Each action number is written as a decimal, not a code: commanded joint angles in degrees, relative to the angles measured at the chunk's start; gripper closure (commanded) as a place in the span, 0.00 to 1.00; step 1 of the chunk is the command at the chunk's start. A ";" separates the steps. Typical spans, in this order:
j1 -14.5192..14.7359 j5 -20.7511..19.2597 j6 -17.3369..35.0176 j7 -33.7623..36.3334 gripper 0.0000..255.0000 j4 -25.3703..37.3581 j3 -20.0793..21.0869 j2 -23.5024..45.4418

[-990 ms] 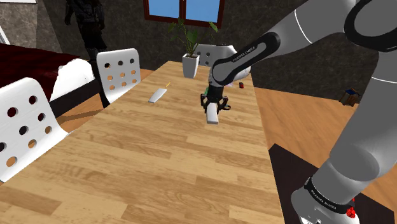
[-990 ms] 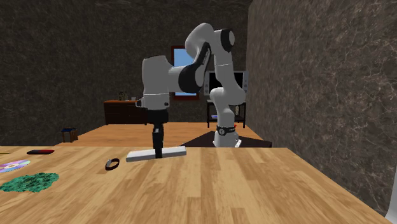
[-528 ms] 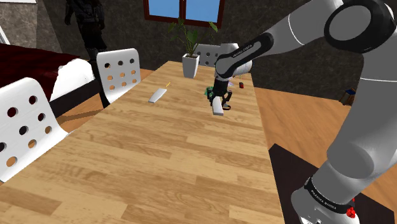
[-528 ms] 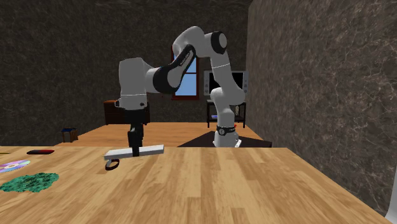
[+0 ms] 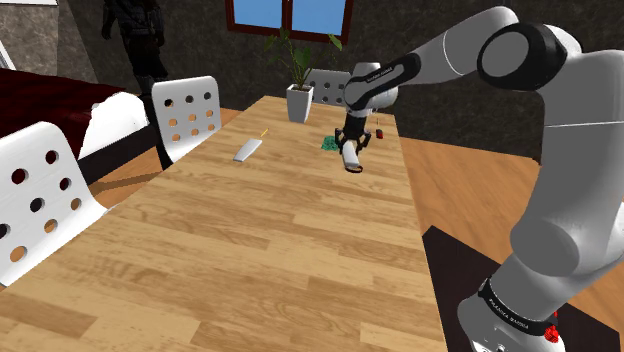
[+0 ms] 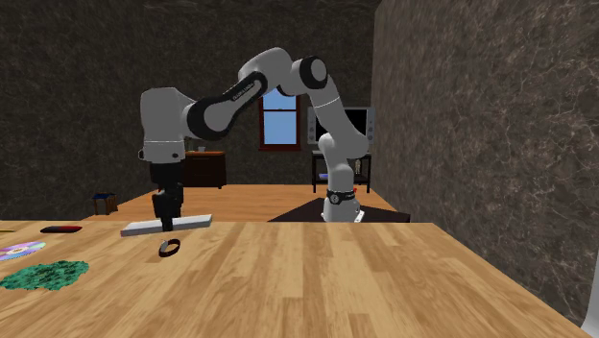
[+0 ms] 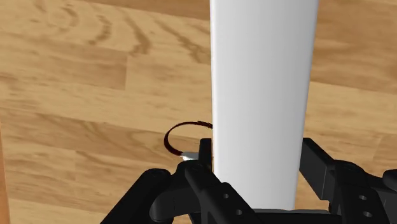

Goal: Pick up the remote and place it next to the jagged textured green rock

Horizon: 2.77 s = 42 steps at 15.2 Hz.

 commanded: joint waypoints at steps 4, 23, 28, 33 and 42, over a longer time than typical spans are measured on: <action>-2.57 -0.08 -5.05 -4.39 1.00 12.49 -1.25 7.46; -5.79 -0.35 -13.68 -10.89 1.00 44.18 -3.02 30.56; -5.77 -0.42 -11.85 -10.89 1.00 43.86 -3.09 32.06; -5.77 -0.42 -11.86 -10.89 1.00 43.87 -3.09 32.07; -5.83 -0.33 -14.30 -10.93 0.00 44.46 -3.01 30.23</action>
